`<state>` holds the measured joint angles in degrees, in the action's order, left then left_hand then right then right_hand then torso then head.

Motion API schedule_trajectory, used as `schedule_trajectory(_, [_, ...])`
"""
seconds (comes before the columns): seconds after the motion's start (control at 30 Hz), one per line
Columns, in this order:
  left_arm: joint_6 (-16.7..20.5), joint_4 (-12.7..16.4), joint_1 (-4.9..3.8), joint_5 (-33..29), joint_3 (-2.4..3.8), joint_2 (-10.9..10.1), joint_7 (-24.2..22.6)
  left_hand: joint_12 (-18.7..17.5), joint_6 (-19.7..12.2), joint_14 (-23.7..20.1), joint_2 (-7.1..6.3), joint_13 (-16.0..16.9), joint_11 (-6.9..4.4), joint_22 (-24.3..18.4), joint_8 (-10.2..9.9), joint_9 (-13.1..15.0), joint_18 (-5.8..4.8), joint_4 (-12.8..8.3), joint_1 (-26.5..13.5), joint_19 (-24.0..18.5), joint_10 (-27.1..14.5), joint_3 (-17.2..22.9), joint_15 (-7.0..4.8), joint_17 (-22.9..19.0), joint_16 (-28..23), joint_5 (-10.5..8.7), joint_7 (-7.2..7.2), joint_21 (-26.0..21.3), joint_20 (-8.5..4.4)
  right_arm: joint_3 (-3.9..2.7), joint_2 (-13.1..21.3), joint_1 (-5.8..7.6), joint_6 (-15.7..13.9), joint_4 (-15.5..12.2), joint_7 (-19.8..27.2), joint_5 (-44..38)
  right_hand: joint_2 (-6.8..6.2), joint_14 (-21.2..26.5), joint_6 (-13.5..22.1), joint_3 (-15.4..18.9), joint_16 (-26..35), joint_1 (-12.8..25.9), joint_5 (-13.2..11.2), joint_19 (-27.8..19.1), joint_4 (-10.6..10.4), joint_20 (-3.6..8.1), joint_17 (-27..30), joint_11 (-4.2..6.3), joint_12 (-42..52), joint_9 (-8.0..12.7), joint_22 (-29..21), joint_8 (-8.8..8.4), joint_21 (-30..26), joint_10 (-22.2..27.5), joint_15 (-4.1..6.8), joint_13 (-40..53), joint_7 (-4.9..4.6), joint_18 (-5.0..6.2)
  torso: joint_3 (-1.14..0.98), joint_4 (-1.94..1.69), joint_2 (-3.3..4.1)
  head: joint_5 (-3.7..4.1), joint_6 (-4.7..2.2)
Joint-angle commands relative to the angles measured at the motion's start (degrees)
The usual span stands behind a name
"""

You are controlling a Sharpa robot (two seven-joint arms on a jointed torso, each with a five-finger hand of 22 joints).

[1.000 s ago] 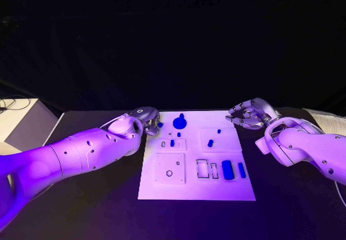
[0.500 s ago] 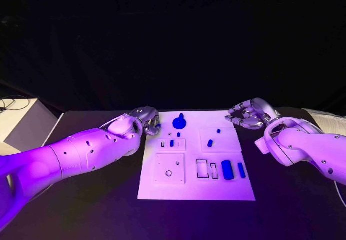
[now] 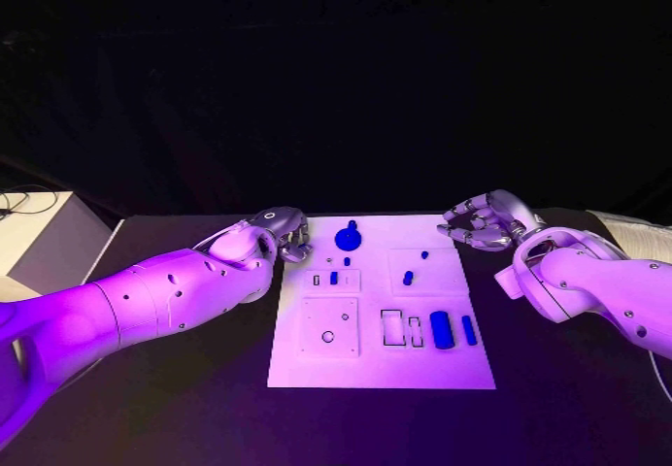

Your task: Assemble the parts on the task board

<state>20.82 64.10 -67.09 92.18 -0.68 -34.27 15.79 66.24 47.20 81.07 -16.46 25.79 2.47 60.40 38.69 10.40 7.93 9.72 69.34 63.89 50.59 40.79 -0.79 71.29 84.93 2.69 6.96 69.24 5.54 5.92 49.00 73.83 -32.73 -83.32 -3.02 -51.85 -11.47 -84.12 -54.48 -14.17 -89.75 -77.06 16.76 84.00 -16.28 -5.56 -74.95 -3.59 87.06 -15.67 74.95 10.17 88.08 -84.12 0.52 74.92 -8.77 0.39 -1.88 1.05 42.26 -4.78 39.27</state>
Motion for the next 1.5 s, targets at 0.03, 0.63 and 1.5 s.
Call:
schedule_trajectory(0.03, [0.20,0.14,-0.02,-0.05,0.03,0.09,0.49,0.25,-0.16,-0.15,0.25,0.06,0.24,0.02,-0.24,-0.11,-0.19,0.12,-0.20,0.10,-0.09,-0.31,0.35,0.10,-0.26,0.29,-0.24,-0.20,0.32,-0.02,0.01,-0.02,0.49,-0.04,0.40,-0.41,0.14,-5.50,0.28,-0.29,0.37,0.60,0.32,5.05,-0.05,-0.09,-13.54,-0.34,-0.28,-0.09,13.74,0.26,-0.21,-3.66,-0.27,12.92,0.04,0.14,-0.01,0.01,0.00,0.04,-0.03])
schedule_trajectory(0.63, [3.78,1.73,0.03,-1.87,0.40,-0.60,-1.26,0.41,-3.32,-3.19,1.18,0.02,0.71,-3.67,-2.05,-2.52,0.58,7.08,1.27,-2.61,-2.29,-20.48,0.80,-4.70,-2.22,0.25,0.63,-3.64,0.73,-0.01,-0.03,-0.06,0.45,0.06,0.50,-0.41,0.14,-5.50,0.28,-0.29,0.37,0.60,0.32,5.05,-0.05,-0.09,-13.54,-0.34,-0.28,-0.09,13.74,0.26,-0.21,-3.66,-0.27,12.92,0.04,0.14,0.06,0.00,-0.02,0.08,-0.16])
schedule_trajectory(1.5, [5.48,6.40,5.46,-16.39,7.24,-7.33,-11.65,-0.43,-5.93,-14.72,4.05,-3.79,2.73,-13.55,3.05,-3.14,2.61,6.88,12.85,-11.69,-7.34,-23.31,2.77,-20.25,-8.15,0.43,1.99,-13.58,2.60,0.00,0.37,-0.21,0.56,0.08,0.48,-0.33,0.14,-5.50,0.28,-0.29,0.37,0.60,0.32,5.05,-0.05,-0.09,-13.54,-0.34,-0.28,-0.09,13.74,0.26,-0.21,-3.66,-0.27,12.92,0.04,0.14,-0.01,-0.18,-0.07,0.09,-0.04])
